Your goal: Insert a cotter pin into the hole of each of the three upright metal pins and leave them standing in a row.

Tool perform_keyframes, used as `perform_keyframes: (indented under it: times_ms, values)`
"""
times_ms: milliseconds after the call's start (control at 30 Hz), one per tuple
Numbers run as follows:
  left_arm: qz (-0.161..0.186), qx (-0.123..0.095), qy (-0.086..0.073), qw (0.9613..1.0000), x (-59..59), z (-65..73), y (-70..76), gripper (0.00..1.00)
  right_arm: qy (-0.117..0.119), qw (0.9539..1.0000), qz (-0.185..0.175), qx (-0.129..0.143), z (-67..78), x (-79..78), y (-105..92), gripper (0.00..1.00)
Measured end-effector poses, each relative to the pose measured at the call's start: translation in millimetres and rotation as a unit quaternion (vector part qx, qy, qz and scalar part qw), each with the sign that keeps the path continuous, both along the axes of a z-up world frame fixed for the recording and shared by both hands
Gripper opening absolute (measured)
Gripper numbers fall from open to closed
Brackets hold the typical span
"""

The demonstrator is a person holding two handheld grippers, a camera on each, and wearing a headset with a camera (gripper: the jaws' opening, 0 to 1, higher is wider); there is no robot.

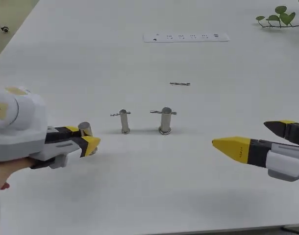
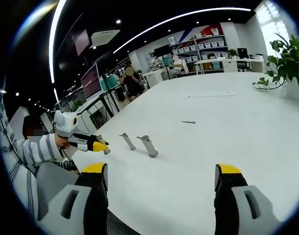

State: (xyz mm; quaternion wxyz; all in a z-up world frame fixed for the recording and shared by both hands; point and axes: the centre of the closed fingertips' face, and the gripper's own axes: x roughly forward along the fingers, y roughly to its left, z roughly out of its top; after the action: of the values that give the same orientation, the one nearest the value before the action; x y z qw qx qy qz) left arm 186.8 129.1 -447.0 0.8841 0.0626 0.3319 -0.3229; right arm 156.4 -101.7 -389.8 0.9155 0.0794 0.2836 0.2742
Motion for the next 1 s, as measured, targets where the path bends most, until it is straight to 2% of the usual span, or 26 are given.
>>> perform_keyframes:
  times_ms: [200,300,433,567,833,1000]
  values:
    - [-0.015,0.003,0.009,0.9998,-8.6,-6.0,-14.5,0.10,0.004,1.0000,0.001,0.000,-2.7,-0.3,0.4,0.89]
    - [-0.019,-0.003,0.021,0.9996,-14.6,-9.1,-24.3,0.10,0.005,1.0000,0.002,0.001,-4.0,-0.7,1.6,0.88]
    - [-0.040,0.010,0.015,0.9990,-20.3,-12.8,-35.6,0.10,0.005,1.0000,0.007,0.000,-4.8,-1.7,3.6,0.88]
    - [-0.042,0.017,0.018,0.9988,-20.3,-17.0,-42.0,0.10,0.007,1.0000,0.006,0.000,-5.8,-2.3,4.2,0.89]
    - [-0.027,0.014,0.017,0.9994,-14.4,-20.2,-52.2,0.10,0.009,0.9999,0.014,0.001,-8.0,-4.9,8.4,0.88]
    - [-0.027,0.015,0.024,0.9992,-16.4,-22.3,-59.2,0.10,0.009,0.9998,0.016,0.001,-8.8,-4.3,9.6,0.88]
